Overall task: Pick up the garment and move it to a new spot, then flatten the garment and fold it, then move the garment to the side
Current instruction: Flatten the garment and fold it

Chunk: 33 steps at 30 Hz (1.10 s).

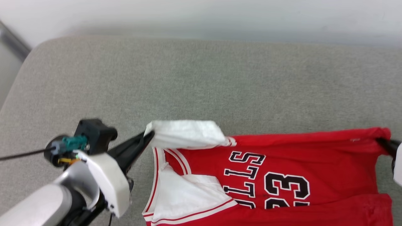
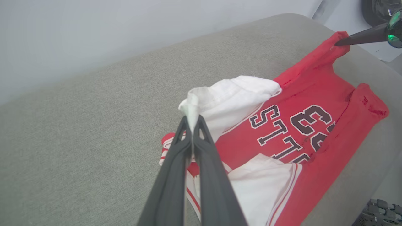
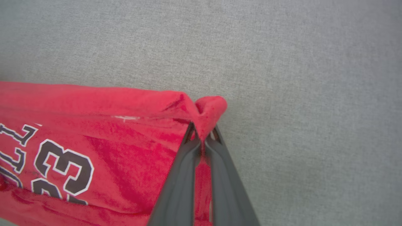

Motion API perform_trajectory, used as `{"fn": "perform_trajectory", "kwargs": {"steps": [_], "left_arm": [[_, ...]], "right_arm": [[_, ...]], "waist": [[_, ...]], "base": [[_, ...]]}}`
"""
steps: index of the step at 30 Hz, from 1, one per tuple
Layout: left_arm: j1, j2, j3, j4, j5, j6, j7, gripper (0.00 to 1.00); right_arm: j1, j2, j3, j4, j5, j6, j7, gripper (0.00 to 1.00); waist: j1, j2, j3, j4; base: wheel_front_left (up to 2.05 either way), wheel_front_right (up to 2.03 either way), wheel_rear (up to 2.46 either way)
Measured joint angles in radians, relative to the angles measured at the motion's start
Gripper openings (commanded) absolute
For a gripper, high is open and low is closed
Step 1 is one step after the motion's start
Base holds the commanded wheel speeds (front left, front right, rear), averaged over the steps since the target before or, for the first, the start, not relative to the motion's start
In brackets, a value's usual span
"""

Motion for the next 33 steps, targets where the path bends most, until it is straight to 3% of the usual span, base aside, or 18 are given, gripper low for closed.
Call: {"fn": "perform_trajectory", "kwargs": {"steps": [5,10,18,29,30,31,33], "left_arm": [[0.134,0.036,0.000,-0.056,-0.047,0.057,-0.027,0.00],[0.250,0.042,-0.026,-0.061,-0.100,0.080,-0.044,0.00],[0.291,0.044,-0.107,0.051,-0.086,0.040,0.005,0.00],[0.262,-0.061,-0.193,0.227,0.003,-0.001,0.000,0.00],[0.260,-0.069,-0.195,0.242,0.008,-0.001,-0.007,0.31],[0.259,-0.075,-0.202,0.254,0.019,-0.002,-0.011,1.00],[0.257,-0.082,-0.211,0.277,0.032,-0.003,-0.020,1.00]], "right_arm": [[0.159,0.049,-0.058,-0.094,0.005,0.000,-0.002,0.00],[0.293,0.091,-0.087,-0.129,-0.005,0.000,0.008,0.00],[0.373,0.097,-0.056,-0.105,-0.027,0.000,-0.001,0.00],[0.357,0.055,0.023,-0.032,-0.034,0.000,-0.035,0.00],[0.353,0.054,0.027,-0.026,-0.037,0.000,-0.047,0.34],[0.351,0.055,0.031,-0.015,-0.035,0.001,-0.049,1.00],[0.348,0.055,0.040,-0.009,-0.024,0.001,-0.059,1.00]], "waist": [[0.0000,0.0000,-0.049,-0.019],[0.0000,0.0000,-0.059,-0.023],[0.0000,0.0000,-0.050,-0.017],[0.0000,0.0000,-0.046,-0.022],[0.0000,0.0000,-0.047,-0.023],[0.0000,0.0000,-0.049,-0.024],[0.0000,0.0000,-0.057,-0.026]], "base": [[0.00,0.00,0.00],[0.00,0.00,0.00],[0.00,0.00,0.00],[0.00,0.00,0.00],[0.00,0.00,0.00],[0.00,0.00,0.00],[0.00,0.00,0.00]]}}
